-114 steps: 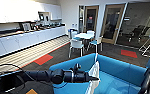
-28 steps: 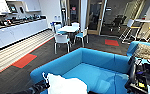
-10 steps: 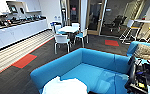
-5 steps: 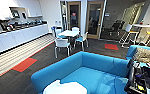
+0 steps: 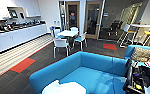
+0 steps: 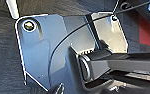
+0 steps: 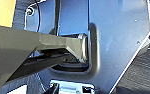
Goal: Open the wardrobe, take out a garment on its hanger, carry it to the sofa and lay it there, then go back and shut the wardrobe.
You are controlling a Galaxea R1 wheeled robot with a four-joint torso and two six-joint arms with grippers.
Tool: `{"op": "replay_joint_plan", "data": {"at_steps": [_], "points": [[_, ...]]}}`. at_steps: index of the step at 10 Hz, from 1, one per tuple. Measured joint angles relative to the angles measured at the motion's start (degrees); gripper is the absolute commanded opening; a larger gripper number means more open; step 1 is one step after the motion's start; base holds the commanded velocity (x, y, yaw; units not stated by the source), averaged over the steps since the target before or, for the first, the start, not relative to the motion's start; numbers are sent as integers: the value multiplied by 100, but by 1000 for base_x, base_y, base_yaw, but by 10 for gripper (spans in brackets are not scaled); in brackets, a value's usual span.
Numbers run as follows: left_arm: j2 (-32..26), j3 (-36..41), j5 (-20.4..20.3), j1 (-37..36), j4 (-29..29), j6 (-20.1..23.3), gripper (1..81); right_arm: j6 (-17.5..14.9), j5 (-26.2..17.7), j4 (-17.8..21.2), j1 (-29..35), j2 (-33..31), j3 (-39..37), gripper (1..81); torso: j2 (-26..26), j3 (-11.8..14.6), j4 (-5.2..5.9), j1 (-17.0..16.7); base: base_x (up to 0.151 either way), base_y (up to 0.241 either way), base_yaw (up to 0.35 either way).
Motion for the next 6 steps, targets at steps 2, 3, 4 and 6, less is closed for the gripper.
{"op": "replay_joint_plan", "data": {"at_steps": [2,3,4,6], "points": [[273,-449,24,-37,5,0,811,0,0,0,-6,0,0,811,-2,2,-203,0,0,0,0],[461,-610,18,-74,5,0,811,0,-1,0,-22,2,-4,811,-2,2,-212,0,0,0,0],[650,-744,18,-26,5,0,811,0,-1,0,-22,0,-11,811,-2,2,-205,0,0,0,0],[887,-959,29,107,2,0,811,0,-1,0,-22,2,-12,811,-5,2,-205,0,0,0,0]]}}
